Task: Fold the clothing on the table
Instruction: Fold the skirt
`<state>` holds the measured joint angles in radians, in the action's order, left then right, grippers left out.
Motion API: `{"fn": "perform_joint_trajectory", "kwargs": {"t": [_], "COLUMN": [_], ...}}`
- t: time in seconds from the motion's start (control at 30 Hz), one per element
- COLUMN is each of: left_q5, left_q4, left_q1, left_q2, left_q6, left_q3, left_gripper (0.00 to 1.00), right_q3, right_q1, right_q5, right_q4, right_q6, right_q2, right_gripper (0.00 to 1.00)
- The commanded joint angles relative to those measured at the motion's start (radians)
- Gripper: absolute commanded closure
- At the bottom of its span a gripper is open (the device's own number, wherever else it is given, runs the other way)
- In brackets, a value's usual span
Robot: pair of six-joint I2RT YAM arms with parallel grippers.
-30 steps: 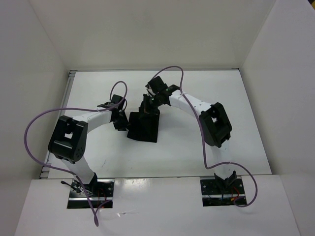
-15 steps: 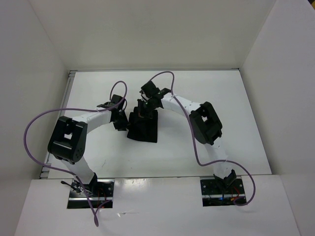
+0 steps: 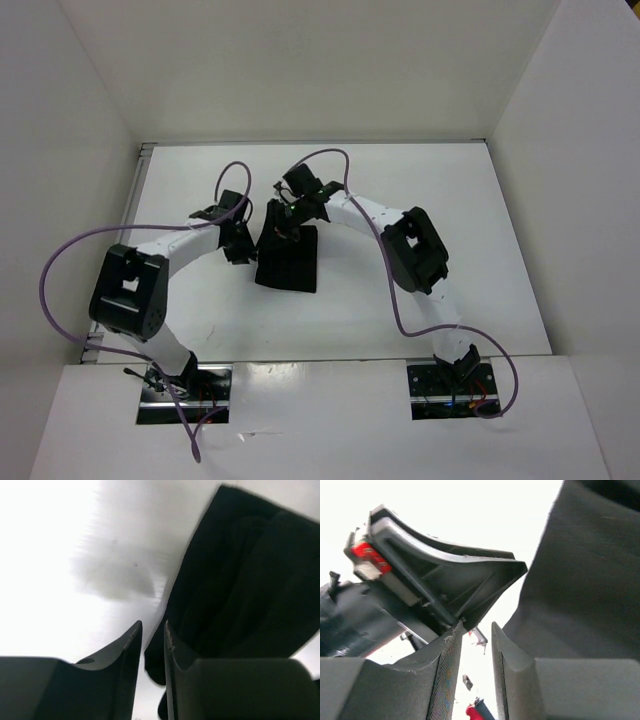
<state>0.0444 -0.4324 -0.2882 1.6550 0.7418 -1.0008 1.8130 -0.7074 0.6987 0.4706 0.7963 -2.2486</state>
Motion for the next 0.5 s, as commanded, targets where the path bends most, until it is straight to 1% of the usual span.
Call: {"fn": "perform_joint_trajectory", "kwargs": {"t": [0.0,0.03,0.13,0.17,0.23,0.27,0.3,0.33,0.37,0.4,0.47], "left_q5": [0.086,0.118,0.13,0.099,0.048,0.014,-0.1,-0.176,-0.24,-0.339,-0.409], "left_q4": [-0.031,-0.043,-0.089,-0.089,-0.089,-0.089,-0.042,-0.01,0.054,0.088,0.153], "left_q1": [0.021,0.021,0.021,0.021,0.002,0.001,-0.009,-0.009,-0.009,-0.009,-0.009], "left_q2": [-0.136,-0.159,-0.216,-0.23,-0.242,-0.242,-0.251,-0.251,-0.261,-0.261,-0.233], "left_q6": [0.033,0.033,0.013,-0.016,-0.044,-0.053,-0.071,-0.082,-0.082,-0.082,-0.073], "left_q3": [-0.033,-0.042,-0.073,-0.094,-0.104,-0.104,-0.095,-0.082,-0.07,-0.055,-0.013], "left_gripper": [0.68,0.66,0.65,0.65,0.65,0.65,0.65,0.68,0.7,0.72,0.75], "right_q3": [0.035,0.035,0.026,-0.001,-0.043,-0.1,-0.131,-0.188,-0.216,-0.239,-0.308], "right_q1": [0.002,0.011,0.049,0.062,0.106,0.121,0.135,0.16,0.169,0.169,0.198], "right_q5": [0.097,0.097,-0.04,-0.132,-0.198,-0.221,-0.26,-0.284,-0.31,-0.35,-0.361], "right_q4": [-0.109,-0.087,0.037,0.063,0.117,0.117,0.117,0.126,0.126,0.126,0.126], "right_q6": [0.044,0.044,-0.015,-0.028,-0.037,-0.037,-0.037,-0.037,-0.028,-0.028,-0.028], "right_q2": [0.056,0.087,0.161,0.212,0.257,0.279,0.321,0.342,0.381,0.401,0.438], "right_gripper": [0.65,0.64,0.65,0.7,0.77,0.81,0.9,0.93,0.95,0.95,0.97]}}
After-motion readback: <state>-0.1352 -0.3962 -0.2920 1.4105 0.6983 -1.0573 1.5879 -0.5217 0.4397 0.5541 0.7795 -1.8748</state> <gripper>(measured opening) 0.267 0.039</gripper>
